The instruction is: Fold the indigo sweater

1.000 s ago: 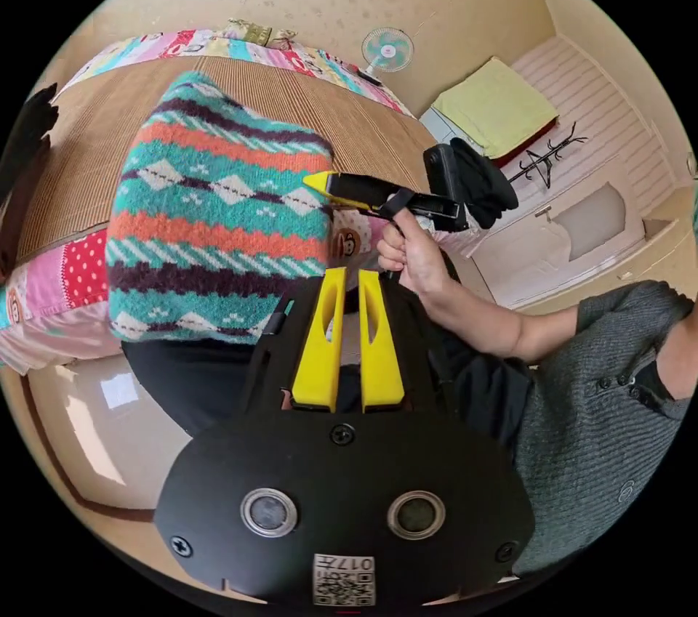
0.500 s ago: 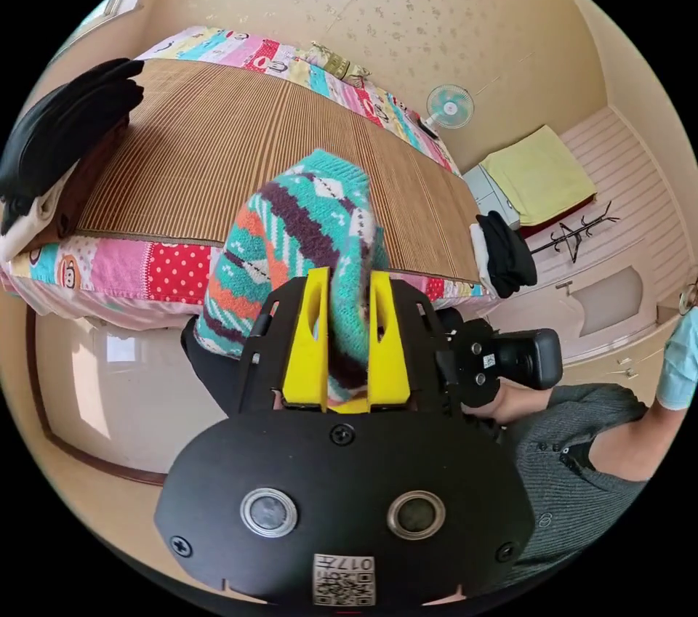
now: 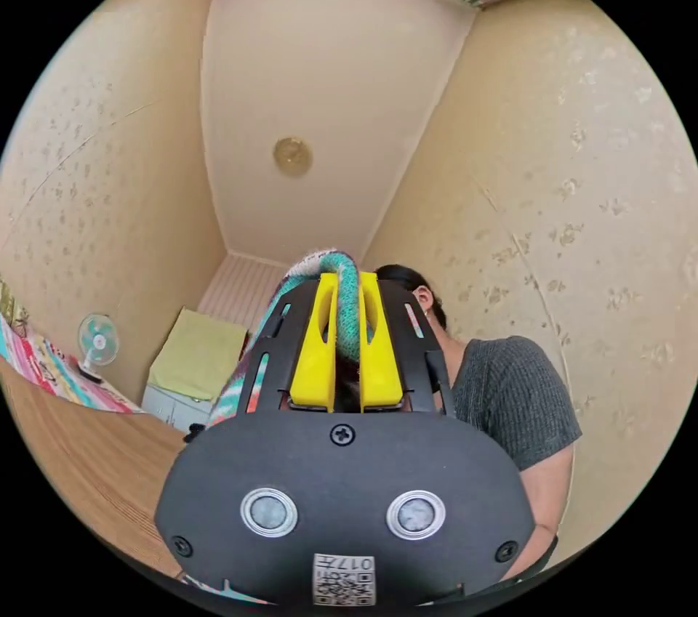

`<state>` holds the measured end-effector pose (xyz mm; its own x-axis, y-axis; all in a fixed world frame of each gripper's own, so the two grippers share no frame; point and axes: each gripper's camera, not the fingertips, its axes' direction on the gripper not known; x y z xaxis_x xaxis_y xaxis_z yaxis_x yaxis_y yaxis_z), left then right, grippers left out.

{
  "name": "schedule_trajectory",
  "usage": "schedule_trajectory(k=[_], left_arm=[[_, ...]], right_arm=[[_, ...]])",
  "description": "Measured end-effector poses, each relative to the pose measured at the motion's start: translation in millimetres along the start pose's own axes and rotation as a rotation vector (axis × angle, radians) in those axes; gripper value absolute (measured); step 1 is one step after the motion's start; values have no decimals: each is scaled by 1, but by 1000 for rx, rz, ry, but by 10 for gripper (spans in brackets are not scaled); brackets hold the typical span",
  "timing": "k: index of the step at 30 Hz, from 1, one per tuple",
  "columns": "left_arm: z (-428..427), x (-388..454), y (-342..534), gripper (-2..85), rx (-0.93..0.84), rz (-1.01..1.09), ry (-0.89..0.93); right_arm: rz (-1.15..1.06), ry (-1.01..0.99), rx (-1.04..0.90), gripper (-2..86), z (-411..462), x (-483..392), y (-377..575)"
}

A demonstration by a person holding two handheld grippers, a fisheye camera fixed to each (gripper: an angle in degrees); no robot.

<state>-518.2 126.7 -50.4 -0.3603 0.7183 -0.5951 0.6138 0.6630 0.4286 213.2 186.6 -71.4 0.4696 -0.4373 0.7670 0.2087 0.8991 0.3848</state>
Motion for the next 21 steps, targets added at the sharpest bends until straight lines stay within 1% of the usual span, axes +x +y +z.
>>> schedule_trajectory(k=[2, 3, 4, 7, 8, 10, 12, 13, 14, 15, 17, 19, 20, 21], left_arm=[[12, -13, -4, 45, 37, -22, 86], [22, -20, -7, 45, 29, -34, 108], [28, -23, -7, 45, 24, -42, 118], [54, -33, -5, 45, 24, -55, 238], [65, -34, -5, 45, 19, -53, 275], [79, -35, -5, 45, 0, -58, 294], [93, -40, -5, 44, -14, -89, 328], [97, -41, -4, 44, -16, -97, 343], [102, -42, -5, 44, -21, -105, 367], [104, -40, -8, 45, -36, -105, 359], [102, -33, -17, 45, -60, -90, 313], [97, -27, -28, 45, -79, -85, 278], [93, -25, -34, 45, -93, -88, 258], [90, -25, -39, 46, -120, -96, 243]], right_arm=[[-13, -25, -16, 110, -11, -1, 11], [-17, -9, -39, 134, -14, -3, 17], [-12, 60, -73, 154, -12, -4, 22], [42, 262, -173, 168, 8, 2, 33], [51, 257, -189, 169, 13, 5, 35], [95, 186, -224, 169, 28, 16, 37], [124, 212, -230, 163, 37, 21, 36], [117, 187, -233, 157, 41, 23, 32], [114, 159, -245, 135, 41, 24, 29], [84, 72, -241, 91, 34, 23, 20], [146, 176, -134, 50, 0, 22, 3], [162, 333, 31, 39, -61, 13, -27], [157, 365, 77, 37, -79, 9, -36], [136, 440, 171, 34, -117, -4, -56]])
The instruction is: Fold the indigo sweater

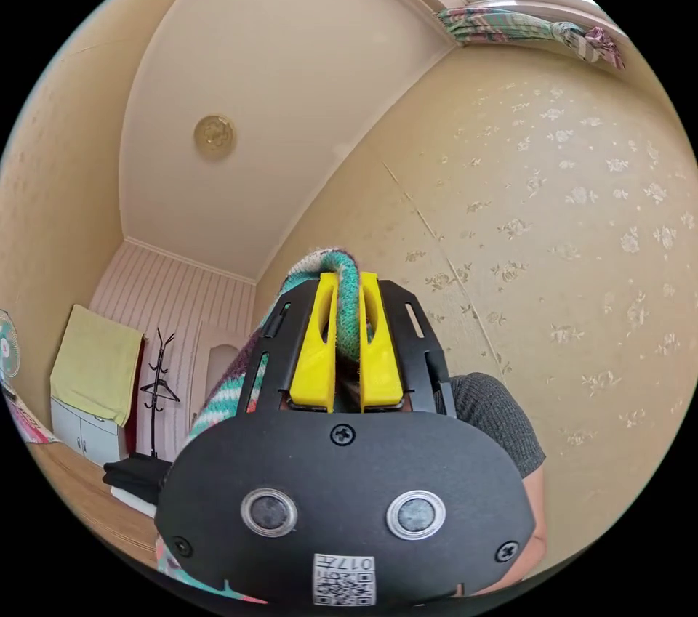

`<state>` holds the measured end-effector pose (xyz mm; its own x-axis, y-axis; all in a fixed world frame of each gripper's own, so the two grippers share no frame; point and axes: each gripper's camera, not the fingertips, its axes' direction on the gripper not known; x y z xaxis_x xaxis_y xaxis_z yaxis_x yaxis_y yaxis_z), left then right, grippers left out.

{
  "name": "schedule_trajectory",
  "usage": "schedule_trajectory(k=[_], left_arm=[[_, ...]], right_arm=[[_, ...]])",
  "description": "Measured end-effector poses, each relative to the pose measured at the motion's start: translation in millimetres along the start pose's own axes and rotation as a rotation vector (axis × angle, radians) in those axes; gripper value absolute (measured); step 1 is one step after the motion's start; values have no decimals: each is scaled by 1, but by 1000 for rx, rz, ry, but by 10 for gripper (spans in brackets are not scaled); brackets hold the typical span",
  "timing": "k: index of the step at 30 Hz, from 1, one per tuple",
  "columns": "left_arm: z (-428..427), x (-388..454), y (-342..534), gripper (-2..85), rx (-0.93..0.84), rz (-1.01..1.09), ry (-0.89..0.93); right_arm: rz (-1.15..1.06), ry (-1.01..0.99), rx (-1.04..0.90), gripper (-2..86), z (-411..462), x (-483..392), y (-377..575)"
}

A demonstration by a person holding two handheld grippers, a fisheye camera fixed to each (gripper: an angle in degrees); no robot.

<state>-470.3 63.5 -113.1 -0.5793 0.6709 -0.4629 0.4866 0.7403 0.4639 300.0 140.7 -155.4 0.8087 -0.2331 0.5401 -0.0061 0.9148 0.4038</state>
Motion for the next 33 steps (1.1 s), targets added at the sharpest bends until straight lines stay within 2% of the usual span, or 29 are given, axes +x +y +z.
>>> schedule_trajectory(k=[4, 7, 8, 9, 12, 14, 16, 18, 19, 20, 21, 22, 23, 24, 25, 26, 27, 28, 30, 31, 33], left_arm=[[-14, -2, -6, 48, -183, -24, -97], [-40, -12, 2, 48, -343, -121, -306], [-53, -18, 8, 48, -381, -194, -433], [-66, -23, 15, 47, -391, -257, -527], [-89, -45, 37, 45, -329, -354, -546], [-97, -60, 40, 45, -268, -355, -512], [-99, -74, 29, 45, -242, -322, -567], [-109, -110, 2, 45, -211, -385, -796], [-113, -126, -5, 45, -202, -431, -882], [-120, -161, -20, 45, -199, -506, -1050], [-125, -203, -38, 46, -247, -516, -1222], [-127, -227, -47, 46, -287, -504, -1306], [-133, -276, -62, 51, -390, -483, -1471], [-147, -320, -69, 59, -458, -491, -1679], [-156, -336, -68, 65, -459, -512, -1795], [-175, -358, -56, 78, -432, -571, -1989], [-192, -376, -35, 85, -441, -622, -2000], [-199, -385, -22, 89, -465, -647, -1964], [-229, -420, 54, 95, -640, -792, -1819], [-237, -427, 78, 93, -700, -837, -1793], [-268, -442, 180, 85, -953, -1012, -1732]], right_arm=[[-104, 332, 380, 30, -121, -39, -68], [-138, 443, 571, 29, -184, -69, -95], [-147, 439, 598, 29, -196, -75, -98], [-172, 416, 654, 29, -217, -87, -102], [-289, 376, 797, 29, -259, -124, -97], [-352, 386, 812, 29, -271, -142, -102], [-409, 428, 806, 28, -268, -147, -118], [-441, 480, 784, 27, -248, -137, -136], [-433, 505, 735, 26, -224, -120, -157], [-416, 518, 696, 26, -209, -109, -170], [-360, 569, 598, 25, -169, -78, -201], [-293, 639, 476, 24, -118, -38, -233], [-252, 667, 396, 24, -89, -12, -249], [-139, 698, 203, 22, -27, 48, -273], [55, 658, -59, 21, 40, 120, -282], [170, 599, -228, 20, 73, 156, -278], [360, 460, -516, 18, 134, 215, -250], [414, 295, -660, 15, 179, 243, -206], [360, 90, -692, 10, 221, 249, -140], [310, 57, -732, 8, 246, 245, -94], [261, 113, -850, 6, 285, 239, -19]])
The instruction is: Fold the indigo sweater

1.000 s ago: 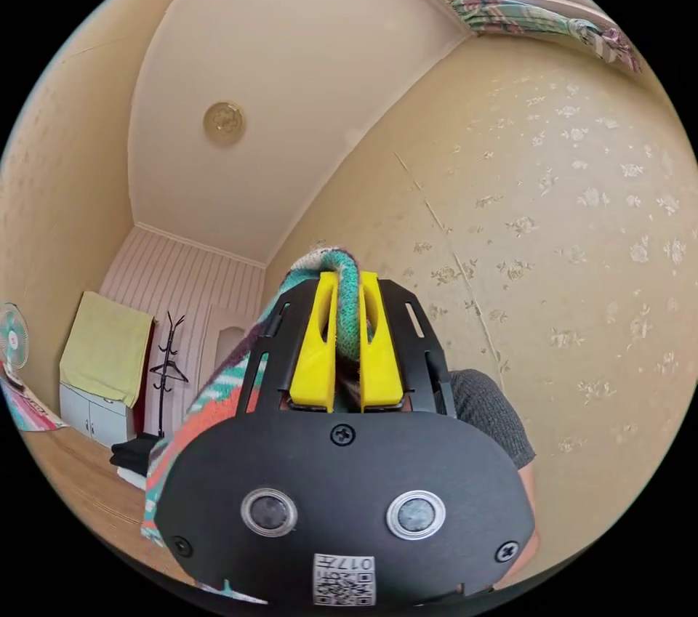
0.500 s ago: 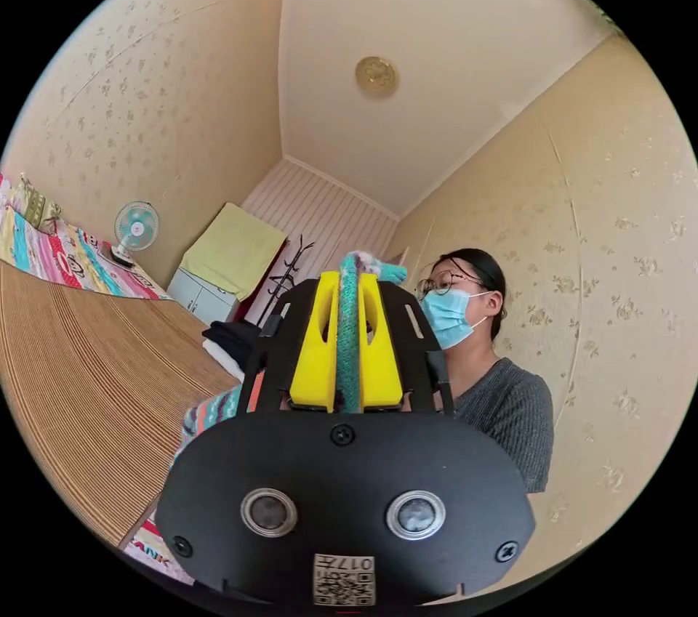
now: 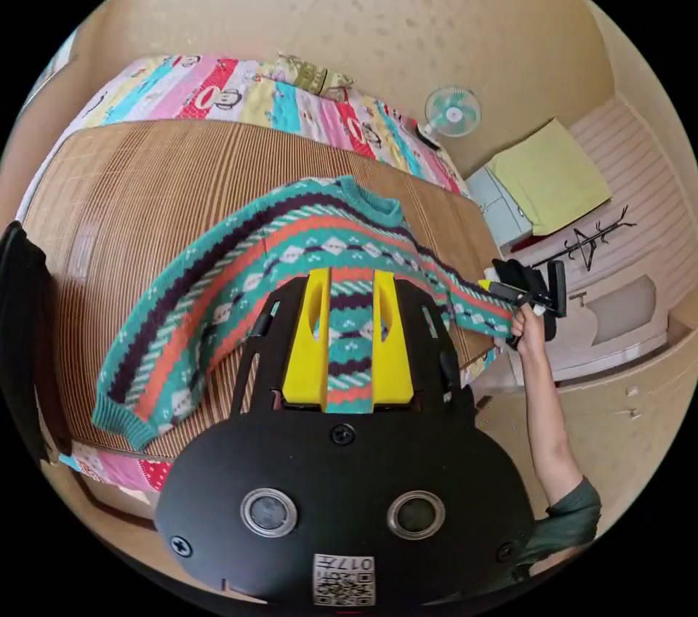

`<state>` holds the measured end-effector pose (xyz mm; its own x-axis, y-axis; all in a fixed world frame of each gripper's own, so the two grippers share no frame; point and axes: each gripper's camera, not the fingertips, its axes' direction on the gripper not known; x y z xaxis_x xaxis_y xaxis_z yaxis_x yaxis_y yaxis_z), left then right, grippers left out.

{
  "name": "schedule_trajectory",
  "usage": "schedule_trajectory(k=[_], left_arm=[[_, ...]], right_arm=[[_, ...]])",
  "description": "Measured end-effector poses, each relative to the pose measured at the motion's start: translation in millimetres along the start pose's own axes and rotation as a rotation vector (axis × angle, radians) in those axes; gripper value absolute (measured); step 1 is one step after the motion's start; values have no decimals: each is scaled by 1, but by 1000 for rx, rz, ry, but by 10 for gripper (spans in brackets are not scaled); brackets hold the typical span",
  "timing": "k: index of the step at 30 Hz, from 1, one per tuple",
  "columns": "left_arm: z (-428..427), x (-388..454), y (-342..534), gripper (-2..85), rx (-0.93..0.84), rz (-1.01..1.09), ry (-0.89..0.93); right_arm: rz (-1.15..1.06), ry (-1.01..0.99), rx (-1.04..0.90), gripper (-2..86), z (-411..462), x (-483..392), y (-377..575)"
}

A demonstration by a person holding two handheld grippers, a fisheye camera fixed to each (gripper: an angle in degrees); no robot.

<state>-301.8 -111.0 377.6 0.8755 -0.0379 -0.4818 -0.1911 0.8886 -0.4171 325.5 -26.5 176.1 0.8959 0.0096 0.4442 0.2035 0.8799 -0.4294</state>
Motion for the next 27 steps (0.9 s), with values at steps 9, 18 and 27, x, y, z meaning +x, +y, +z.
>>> schedule_trajectory(k=[9, 18, 27], left_arm=[[89, -28, 165, 36, 139, -93, 41], [23, -100, 252, 54, 378, -337, 333], [-54, -310, 234, 153, 574, -846, 253]], right_arm=[[-2, 175, 197, 4, 122, 0, 156], [81, 4, 298, 3, 135, 55, 226], [89, -38, 222, 3, 149, 81, 227]])
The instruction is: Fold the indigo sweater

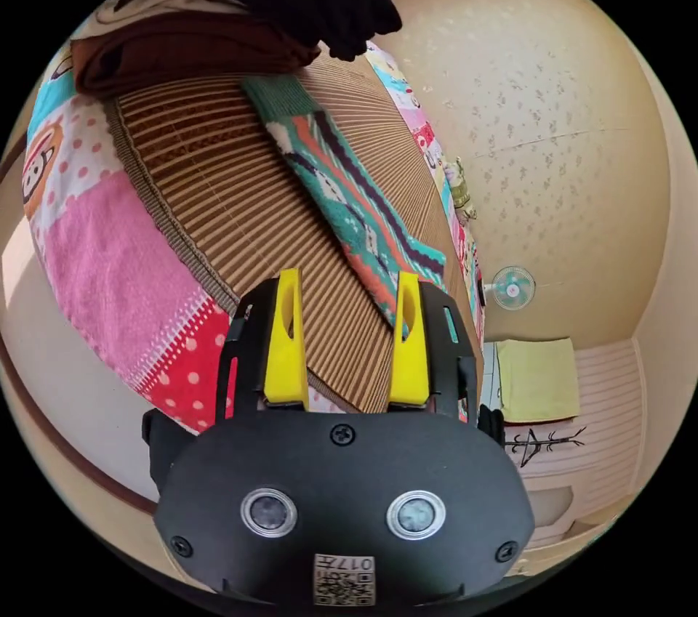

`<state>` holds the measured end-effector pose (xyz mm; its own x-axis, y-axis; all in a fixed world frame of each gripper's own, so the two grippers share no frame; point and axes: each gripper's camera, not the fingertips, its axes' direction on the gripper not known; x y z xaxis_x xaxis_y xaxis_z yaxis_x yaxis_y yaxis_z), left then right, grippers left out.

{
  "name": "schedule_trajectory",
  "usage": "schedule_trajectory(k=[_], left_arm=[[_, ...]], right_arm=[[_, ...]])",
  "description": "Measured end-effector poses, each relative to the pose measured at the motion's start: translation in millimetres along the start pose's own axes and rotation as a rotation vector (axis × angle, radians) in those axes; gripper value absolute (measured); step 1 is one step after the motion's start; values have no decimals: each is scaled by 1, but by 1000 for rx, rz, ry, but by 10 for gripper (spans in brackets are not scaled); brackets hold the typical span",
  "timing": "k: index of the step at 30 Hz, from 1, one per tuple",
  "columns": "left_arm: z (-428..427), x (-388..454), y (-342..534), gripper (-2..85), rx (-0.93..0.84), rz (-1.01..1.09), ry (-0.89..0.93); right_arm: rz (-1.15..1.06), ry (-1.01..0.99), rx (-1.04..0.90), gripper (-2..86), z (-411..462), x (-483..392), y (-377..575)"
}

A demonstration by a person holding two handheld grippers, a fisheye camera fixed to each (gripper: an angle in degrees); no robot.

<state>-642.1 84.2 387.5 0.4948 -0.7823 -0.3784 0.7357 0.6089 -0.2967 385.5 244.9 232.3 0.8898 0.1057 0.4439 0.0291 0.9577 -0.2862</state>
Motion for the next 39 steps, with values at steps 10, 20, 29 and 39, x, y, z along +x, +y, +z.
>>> schedule_trajectory(k=[10, 20, 29, 39], left_arm=[[-13, 154, 37, 41, 196, 272, 199], [181, 441, 370, 43, -291, 1317, -147], [220, 351, 453, 74, -404, 1260, -254], [103, 254, 415, 78, -307, 931, -212]], right_arm=[[-25, 74, -27, 3, 6, 3, 8], [-5, 85, -28, 6, -3, 14, 17], [473, -380, 395, 66, -113, 135, 98], [742, -641, 826, 44, -193, 232, 78]])
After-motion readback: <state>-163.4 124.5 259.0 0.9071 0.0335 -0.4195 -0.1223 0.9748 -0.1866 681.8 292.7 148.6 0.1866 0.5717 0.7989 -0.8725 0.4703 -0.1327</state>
